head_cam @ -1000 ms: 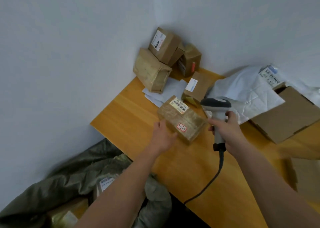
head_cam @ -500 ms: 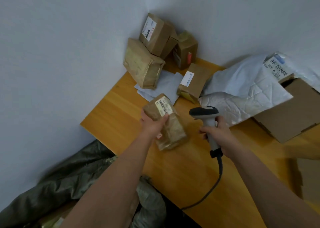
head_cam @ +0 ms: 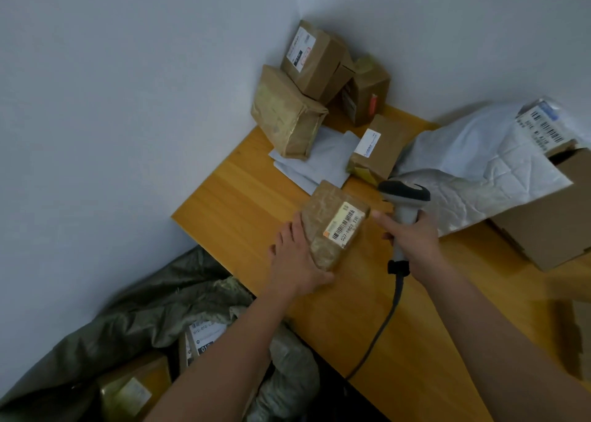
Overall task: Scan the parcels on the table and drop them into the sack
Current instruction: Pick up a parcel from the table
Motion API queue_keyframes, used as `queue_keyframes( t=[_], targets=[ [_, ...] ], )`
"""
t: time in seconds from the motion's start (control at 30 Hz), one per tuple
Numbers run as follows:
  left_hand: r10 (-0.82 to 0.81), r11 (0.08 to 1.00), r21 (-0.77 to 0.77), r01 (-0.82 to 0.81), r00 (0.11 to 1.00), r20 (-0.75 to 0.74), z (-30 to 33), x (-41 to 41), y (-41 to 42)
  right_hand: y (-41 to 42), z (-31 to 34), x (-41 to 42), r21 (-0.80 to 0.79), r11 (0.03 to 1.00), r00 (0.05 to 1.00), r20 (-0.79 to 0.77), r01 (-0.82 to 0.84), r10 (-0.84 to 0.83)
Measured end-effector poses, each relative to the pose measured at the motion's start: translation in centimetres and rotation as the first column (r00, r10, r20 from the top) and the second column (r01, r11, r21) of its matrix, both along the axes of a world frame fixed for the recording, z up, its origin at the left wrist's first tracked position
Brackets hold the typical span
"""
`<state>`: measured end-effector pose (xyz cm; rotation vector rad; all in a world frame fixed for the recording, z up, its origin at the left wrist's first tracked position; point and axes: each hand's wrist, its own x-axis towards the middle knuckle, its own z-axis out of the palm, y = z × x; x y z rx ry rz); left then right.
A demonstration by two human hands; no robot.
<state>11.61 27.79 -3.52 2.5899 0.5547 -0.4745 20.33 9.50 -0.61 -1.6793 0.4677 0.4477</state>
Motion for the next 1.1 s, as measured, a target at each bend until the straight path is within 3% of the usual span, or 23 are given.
queue_keyframes(
  t=[0.13, 0.23, 0.3, 0.37, 0.4, 0.47, 0.53, 0.63, 0.73, 0.87, 0.93, 1.1],
  targets=[
    [-0.238, 0.97, -0.009, 0.244, 0.953, 0.187, 2.0, -1.3, 2.8, 0.2, 1.2, -0.5, 0.142, 0.982, 0.991, -0.043, -0.122, 0.129],
    [-0.333, 0.943, 0.066, 0.326, 0.916, 0.225, 3.6, -1.8, 5.0, 1.0, 2.1, -1.2, 0.132, 0.964, 0.971, -0.023, -0.232, 0.237],
    [-0.234, 0.972, 0.042, 0.231, 0.941, 0.247, 4.7, -2.3, 5.7, 1.6, 3.0, -1.7, 0.141, 0.969, 0.979, 0.017, -0.202, 0.202],
    [0.137, 0.985, -0.138, -0.101, 0.948, 0.287, 6.0, -2.8, 6.0, 2.2, 4.1, -2.1, 0.167, 0.978, 0.992, 0.041, -0.125, 0.12],
    [0.361, 0.912, -0.294, -0.285, 0.898, 0.251, 6.8, -3.0, 6.2, 2.4, 4.8, -2.3, 0.182, 0.979, 0.995, 0.046, -0.091, 0.084],
    [0.622, 0.625, -0.613, -0.484, 0.783, 0.016, 7.8, -3.5, 7.3, 2.7, 5.9, -2.8, 0.215, 0.975, 0.998, 0.046, -0.053, 0.044],
    [0.6, 0.354, -0.79, -0.501, 0.77, -0.219, 8.4, -4.6, 8.3, 2.9, 7.1, -3.5, 0.258, 0.965, 0.999, 0.033, -0.036, 0.028],
    [0.541, 0.204, -0.884, -0.421, 0.801, -0.257, 9.7, -6.2, 8.8, 3.1, 8.6, -5.0, 0.301, 0.954, 0.999, 0.039, -0.016, 0.005],
    [0.537, 0.176, -0.917, -0.357, 0.816, -0.215, 11.4, -7.4, 9.0, 3.2, 10.2, -6.4, 0.286, 0.957, 0.998, 0.052, -0.05, 0.036],
    [0.569, 0.27, -0.894, -0.356, 0.809, -0.15, 13.4, -8.3, 10.2, 3.1, 12.7, -7.9, 0.087, 0.983, 0.986, 0.05, -0.16, 0.157],
    [0.616, 0.3, -0.877, -0.376, 0.778, -0.122, 14.4, -8.4, 10.8, 2.9, 14.5, -8.6, 0.025, 0.981, 0.98, 0.06, -0.194, 0.192],
    [0.746, 0.247, -0.874, -0.418, 0.658, -0.104, 16.5, -8.4, 11.9, 2.5, 20.0, -10.4, -0.019, 0.94, 0.929, 0.148, -0.34, 0.339]
  ],
)
